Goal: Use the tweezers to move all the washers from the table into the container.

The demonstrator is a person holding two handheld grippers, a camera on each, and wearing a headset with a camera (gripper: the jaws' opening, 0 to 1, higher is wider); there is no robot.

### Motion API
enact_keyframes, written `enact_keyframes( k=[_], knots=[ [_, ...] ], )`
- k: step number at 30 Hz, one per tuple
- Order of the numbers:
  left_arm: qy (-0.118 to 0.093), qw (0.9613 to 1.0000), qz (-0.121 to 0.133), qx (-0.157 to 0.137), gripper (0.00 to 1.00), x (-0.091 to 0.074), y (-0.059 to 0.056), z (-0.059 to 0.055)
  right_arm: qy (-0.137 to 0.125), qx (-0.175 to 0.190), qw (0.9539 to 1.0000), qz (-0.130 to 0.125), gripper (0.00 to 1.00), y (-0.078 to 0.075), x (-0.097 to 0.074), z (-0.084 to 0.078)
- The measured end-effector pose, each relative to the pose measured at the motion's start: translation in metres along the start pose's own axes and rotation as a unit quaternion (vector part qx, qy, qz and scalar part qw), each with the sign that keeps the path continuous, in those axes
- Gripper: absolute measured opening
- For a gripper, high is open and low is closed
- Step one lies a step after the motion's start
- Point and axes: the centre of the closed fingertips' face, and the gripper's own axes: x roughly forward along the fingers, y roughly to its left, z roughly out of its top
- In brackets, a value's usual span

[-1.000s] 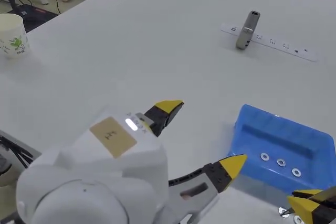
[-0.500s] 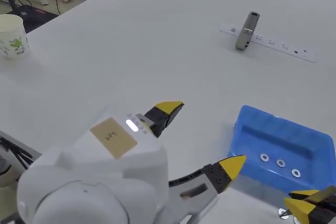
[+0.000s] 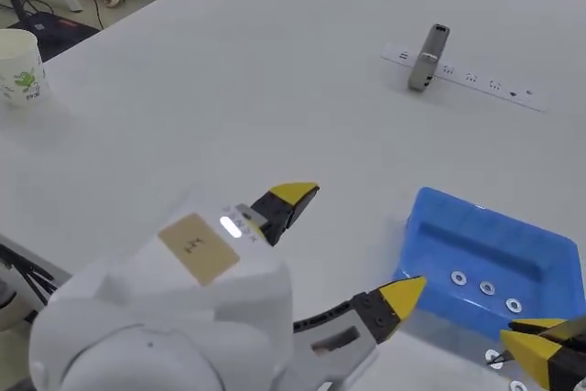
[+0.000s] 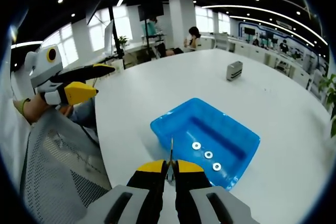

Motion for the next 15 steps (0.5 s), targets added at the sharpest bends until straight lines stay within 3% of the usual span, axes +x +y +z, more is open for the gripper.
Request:
enact_keyframes(
  k=[15],
  knots=[
    [0.003, 1.0, 0.001, 0.001, 0.59, 0.0, 0.001, -0.001, -0.036, -0.017, 0.9992, 0.003, 0.03, 0.0, -0.006, 0.039]
  ],
)
